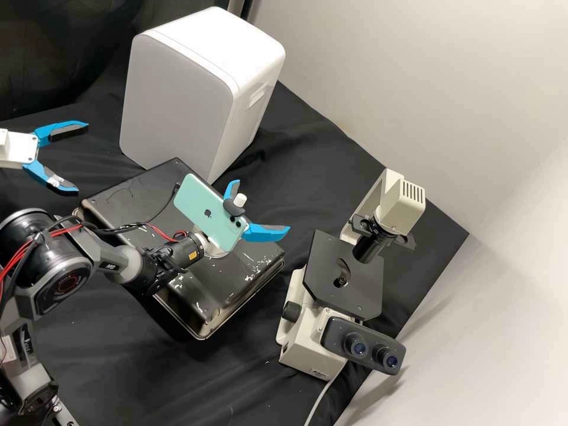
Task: Place the petri dish on the microscope
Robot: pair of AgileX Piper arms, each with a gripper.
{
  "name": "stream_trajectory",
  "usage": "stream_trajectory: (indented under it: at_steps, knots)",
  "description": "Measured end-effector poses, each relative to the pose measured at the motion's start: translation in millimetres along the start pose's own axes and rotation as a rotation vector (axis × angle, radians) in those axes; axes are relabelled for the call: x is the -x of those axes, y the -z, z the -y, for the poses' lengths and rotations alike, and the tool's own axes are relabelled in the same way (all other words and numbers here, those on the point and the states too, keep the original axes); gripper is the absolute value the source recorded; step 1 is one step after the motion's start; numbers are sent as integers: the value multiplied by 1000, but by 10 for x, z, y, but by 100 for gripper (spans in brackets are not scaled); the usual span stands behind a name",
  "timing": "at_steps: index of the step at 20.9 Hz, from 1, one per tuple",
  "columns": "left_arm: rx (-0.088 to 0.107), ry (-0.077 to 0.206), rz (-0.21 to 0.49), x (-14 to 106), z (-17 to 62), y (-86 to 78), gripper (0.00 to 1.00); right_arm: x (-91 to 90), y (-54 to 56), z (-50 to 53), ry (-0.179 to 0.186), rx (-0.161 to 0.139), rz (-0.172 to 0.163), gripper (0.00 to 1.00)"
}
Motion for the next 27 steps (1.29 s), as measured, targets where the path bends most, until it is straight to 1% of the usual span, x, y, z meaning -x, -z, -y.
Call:
stream_trajectory:
  at_steps: [1, 4, 9, 11, 13, 14, 18, 20, 21, 24, 27]
  knots:
    - [0, 0, 7, -1, 0, -12, 100, 0, 0, 0, 0, 0, 0, 100]
    - [-23, 0, 10, -2, 0, -18, 100, 0, 0, 0, 0, 0, 0, 100]
    - [-21, -1, 5, -2, 0, -14, 100, 11, -6, 5, -1, 0, -1, 100]
    - [-21, -1, 5, -2, 0, -14, 100, 87, -39, 36, -4, 1, -3, 100]
    - [-20, -1, 3, -2, 0, -13, 100, 211, -69, 62, 1, 2, 2, 100]
    - [-24, -1, 0, -2, -1, -10, 100, 276, -78, 69, -2, 2, 0, 100]
    - [-25, -1, -1, -2, -1, -9, 100, 489, -98, 87, -28, 3, -26, 100]
    - [-25, -1, -1, -2, -1, -9, 100, 595, -117, 133, -23, 4, -33, 100]
    - [-25, -1, -1, -2, -1, -9, 100, 627, -118, 159, -14, 3, -35, 100]
    - [-25, -1, -1, -2, -1, -9, 100, 726, -175, 223, 18, 5, -8, 100]
    - [-25, -1, -1, -2, -1, -9, 100, 812, -208, 299, 55, 4, 10, 100]
